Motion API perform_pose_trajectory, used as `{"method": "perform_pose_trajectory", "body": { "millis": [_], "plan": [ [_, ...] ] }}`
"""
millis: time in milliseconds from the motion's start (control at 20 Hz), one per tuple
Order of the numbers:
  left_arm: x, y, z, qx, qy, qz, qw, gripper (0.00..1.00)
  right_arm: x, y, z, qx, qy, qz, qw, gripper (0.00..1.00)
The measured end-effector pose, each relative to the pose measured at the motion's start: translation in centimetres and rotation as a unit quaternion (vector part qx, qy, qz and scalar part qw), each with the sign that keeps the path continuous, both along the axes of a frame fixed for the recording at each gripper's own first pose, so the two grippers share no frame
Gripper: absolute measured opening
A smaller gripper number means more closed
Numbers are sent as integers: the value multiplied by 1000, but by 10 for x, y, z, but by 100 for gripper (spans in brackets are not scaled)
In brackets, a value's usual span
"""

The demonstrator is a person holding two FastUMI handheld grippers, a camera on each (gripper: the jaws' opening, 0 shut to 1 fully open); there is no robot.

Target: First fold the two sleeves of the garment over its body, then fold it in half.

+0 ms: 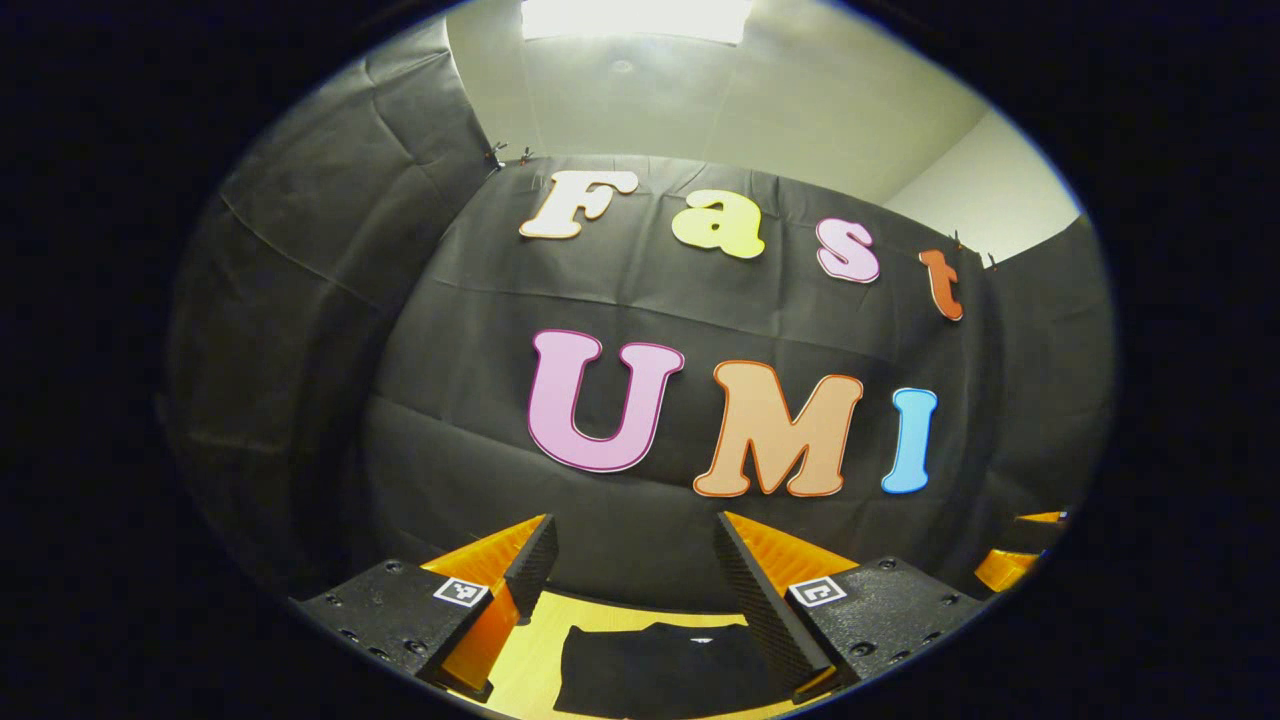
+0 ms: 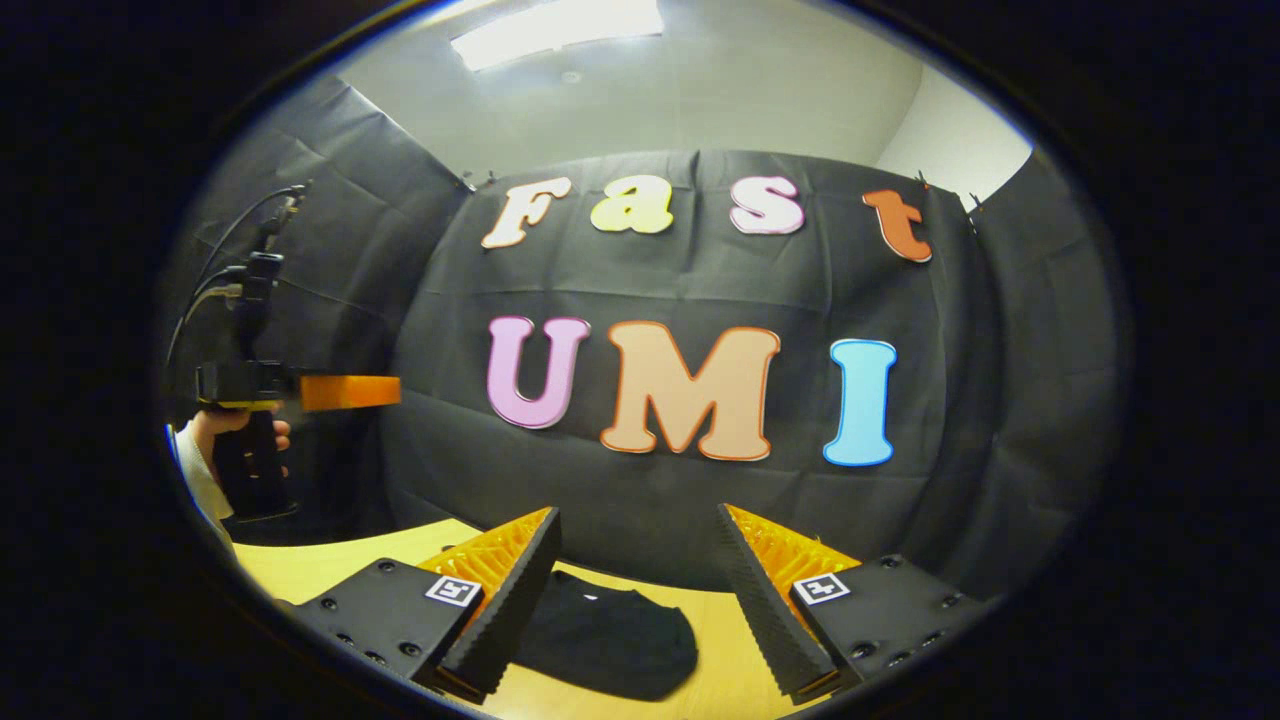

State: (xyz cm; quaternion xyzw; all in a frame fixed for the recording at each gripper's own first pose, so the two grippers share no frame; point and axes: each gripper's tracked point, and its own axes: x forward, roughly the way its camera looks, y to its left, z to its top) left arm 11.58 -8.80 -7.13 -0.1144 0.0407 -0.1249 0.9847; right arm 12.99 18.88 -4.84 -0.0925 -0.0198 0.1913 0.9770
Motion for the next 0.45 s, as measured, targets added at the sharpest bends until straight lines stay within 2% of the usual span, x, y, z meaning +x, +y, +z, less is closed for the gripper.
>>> {"method": "perform_pose_trajectory", "body": {
  "millis": [150, 200, 250, 350, 450],
  "plan": [
    [-42, 25, -23, 28, 22, 4, 999, 92, -43, 6, -11, 31, 5, -1, 1000, 98],
    [-55, 33, -36, 39, 35, 7, 999, 92, -53, 12, -18, 50, 17, 1, 999, 94],
    [-67, 38, -52, 43, 50, 8, 998, 92, -59, 12, -23, 66, 30, -2, 997, 98],
    [-95, 32, -79, 32, 82, -15, 996, 92, -68, 13, -37, 91, 62, -2, 994, 100],
    [-115, 21, -101, 16, 116, -44, 992, 93, -72, 13, -46, 103, 90, -4, 991, 98]
  ]
}}
